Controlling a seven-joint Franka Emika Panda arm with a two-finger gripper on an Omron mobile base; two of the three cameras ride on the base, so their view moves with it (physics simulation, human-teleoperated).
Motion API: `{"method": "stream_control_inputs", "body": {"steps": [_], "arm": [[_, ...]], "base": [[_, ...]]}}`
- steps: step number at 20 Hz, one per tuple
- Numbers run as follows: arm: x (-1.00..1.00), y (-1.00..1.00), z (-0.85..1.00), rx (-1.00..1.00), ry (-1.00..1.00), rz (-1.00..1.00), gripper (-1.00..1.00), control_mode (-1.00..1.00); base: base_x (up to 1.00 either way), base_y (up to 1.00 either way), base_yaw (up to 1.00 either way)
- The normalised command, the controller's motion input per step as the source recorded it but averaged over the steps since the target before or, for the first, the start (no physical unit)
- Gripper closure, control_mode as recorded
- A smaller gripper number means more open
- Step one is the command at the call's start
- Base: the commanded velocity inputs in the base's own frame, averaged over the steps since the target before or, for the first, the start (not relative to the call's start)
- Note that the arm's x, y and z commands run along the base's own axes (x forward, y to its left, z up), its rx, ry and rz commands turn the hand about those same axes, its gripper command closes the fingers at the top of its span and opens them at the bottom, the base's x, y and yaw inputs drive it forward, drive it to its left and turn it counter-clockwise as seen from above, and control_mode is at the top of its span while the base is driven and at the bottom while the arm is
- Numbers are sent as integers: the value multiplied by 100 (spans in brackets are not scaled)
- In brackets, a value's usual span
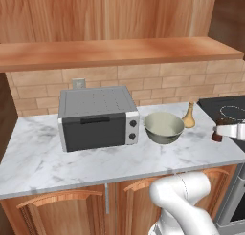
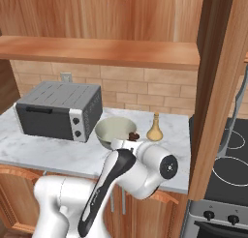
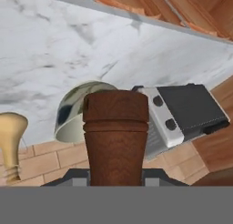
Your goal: Retrieve the bottle and the shaker from the cabinet and place them next to the mixing bowl on the counter. Then add garlic from the fridge to the mixing bowl.
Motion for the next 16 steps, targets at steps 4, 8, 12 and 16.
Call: {"method": "stream_control_inputs", "body": {"steps": [4,8,12,16], "arm": [[25,0,-52,-26,-26,9,100,-100],[18,0,-48,-23,-30,5,100,-100],[8,0,-45,-22,-25,1,100,-100],[0,0,-44,-21,-18,0,100,-100]], "base": [[0,0,0],[0,0,0],[0,0,0],[0,0,0]]}}
